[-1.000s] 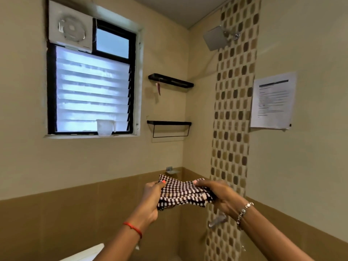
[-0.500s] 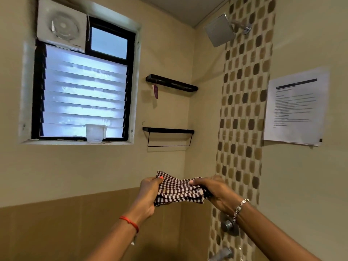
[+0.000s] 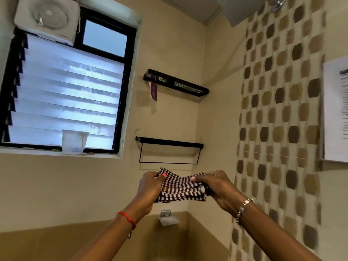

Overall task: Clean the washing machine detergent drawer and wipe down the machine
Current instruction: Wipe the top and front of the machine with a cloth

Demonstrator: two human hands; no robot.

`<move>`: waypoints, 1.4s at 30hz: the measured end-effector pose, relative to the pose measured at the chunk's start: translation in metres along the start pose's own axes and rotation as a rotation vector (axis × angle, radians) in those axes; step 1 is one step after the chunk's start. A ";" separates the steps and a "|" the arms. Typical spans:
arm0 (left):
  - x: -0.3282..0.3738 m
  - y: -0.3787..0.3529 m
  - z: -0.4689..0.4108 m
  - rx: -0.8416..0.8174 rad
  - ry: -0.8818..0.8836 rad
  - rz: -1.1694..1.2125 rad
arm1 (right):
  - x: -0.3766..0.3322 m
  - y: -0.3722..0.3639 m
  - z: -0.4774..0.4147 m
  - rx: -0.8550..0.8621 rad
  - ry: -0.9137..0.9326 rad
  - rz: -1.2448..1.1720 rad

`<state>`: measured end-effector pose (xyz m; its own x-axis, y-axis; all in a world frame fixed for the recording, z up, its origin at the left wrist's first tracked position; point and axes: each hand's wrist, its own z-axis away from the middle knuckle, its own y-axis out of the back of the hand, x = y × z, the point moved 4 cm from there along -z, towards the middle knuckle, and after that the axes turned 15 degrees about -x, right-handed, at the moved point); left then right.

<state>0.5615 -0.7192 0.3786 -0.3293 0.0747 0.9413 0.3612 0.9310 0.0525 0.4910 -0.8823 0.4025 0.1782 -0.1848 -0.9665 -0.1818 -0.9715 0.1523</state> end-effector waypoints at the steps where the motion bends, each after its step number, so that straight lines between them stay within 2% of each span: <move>1: -0.003 -0.002 -0.014 0.025 -0.030 -0.064 | 0.005 0.006 -0.017 -0.012 0.011 -0.007; 5: -0.006 -0.007 -0.068 0.076 -0.121 -0.247 | 0.019 0.022 -0.086 -0.037 0.036 -0.048; 10: -0.008 -0.003 -0.137 0.196 -0.164 -0.378 | 0.012 0.034 -0.164 -0.082 0.186 -0.157; 16: 0.008 0.015 -0.232 0.266 -0.170 -0.427 | -0.009 0.045 -0.260 -0.147 0.272 -0.154; 22: 0.031 0.028 -0.308 0.323 -0.280 -0.470 | -0.034 0.053 -0.342 -0.127 0.354 -0.125; 26: 0.036 0.033 -0.354 0.348 -0.286 -0.579 | -0.040 0.055 -0.397 -0.166 0.391 -0.143; 31: 0.026 0.044 -0.394 0.307 -0.172 -0.651 | -0.035 0.053 -0.437 -0.194 0.370 -0.154; 38: 0.013 0.060 -0.432 0.302 -0.079 -0.629 | -0.029 0.047 -0.482 -0.177 0.367 -0.164; 42: 0.002 0.065 -0.443 0.277 -0.020 -0.650 | -0.020 0.044 -0.499 -0.178 0.280 -0.053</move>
<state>0.9712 -0.8167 0.5320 -0.4199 -0.5230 0.7417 -0.1487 0.8459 0.5122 0.9619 -0.9951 0.5318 0.4459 -0.1427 -0.8836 0.0024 -0.9870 0.1606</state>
